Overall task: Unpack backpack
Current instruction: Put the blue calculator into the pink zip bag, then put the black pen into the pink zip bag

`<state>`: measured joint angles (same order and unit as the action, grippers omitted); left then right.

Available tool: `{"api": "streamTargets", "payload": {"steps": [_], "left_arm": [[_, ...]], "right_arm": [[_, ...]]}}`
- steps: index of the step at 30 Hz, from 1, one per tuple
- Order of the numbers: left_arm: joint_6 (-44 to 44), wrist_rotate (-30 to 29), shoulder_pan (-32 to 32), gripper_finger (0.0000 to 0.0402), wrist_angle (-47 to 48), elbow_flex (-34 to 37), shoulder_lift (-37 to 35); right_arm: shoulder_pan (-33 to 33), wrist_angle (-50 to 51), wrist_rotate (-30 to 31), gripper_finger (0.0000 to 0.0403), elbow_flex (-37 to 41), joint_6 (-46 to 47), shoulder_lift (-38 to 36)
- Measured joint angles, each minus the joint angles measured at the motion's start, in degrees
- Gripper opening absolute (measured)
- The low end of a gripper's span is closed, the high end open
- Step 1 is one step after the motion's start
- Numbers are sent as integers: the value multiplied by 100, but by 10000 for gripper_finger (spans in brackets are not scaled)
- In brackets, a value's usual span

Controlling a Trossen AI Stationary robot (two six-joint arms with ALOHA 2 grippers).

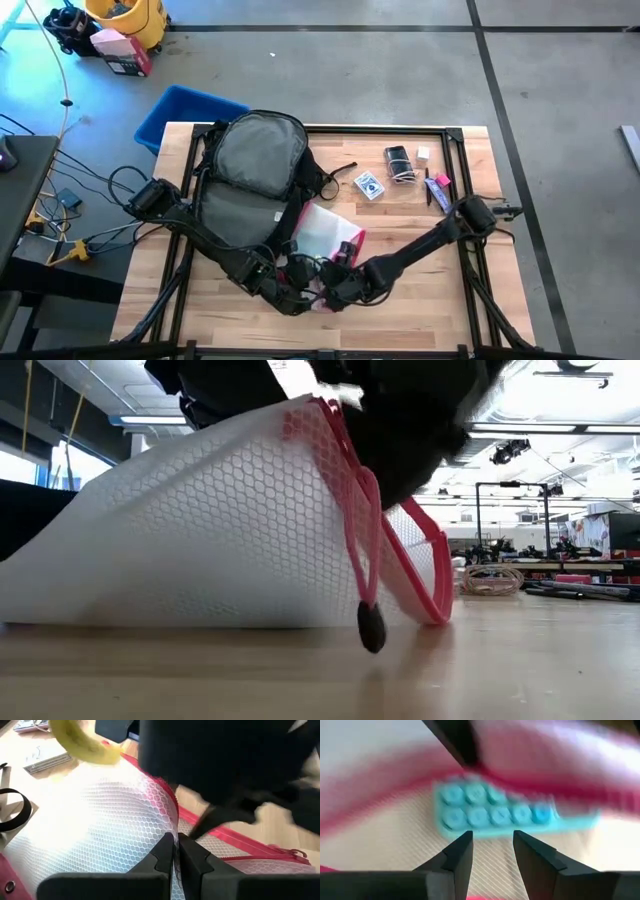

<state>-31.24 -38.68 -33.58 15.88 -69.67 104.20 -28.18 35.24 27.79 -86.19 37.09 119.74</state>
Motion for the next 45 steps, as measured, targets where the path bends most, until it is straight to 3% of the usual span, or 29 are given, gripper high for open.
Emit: {"api": "streamTargets", "payload": {"steps": [10,17,21,24,27,30,31,35,39,45], "left_arm": [[-13,-17,0,0,70,0,0],[-11,-17,0,0,114,0,2],[-11,-15,-2,0,133,0,1],[-11,-17,-2,0,135,0,0],[-11,-15,-2,0,142,0,2],[-11,49,-2,0,168,0,2],[-13,92,-2,0,172,0,2],[-47,111,-2,0,188,0,2],[-109,116,-2,0,217,1,2],[-107,116,-2,0,252,4,4]], "right_arm": [[278,-601,-148,129,77,-139,243],[-62,-188,-510,129,-294,-669,34],[-411,868,-486,129,-742,-596,-35],[-721,1822,177,129,-1107,-175,-227],[-1010,3414,1028,129,-1409,892,-383],[-1117,5353,1424,129,-1498,2806,-602],[-1081,5528,1294,129,-1379,3327,-719],[-634,4945,354,129,-105,3527,-1559],[137,5440,-305,129,1239,4067,-2276],[1549,4997,-1037,143,2661,3489,-3292]]}}
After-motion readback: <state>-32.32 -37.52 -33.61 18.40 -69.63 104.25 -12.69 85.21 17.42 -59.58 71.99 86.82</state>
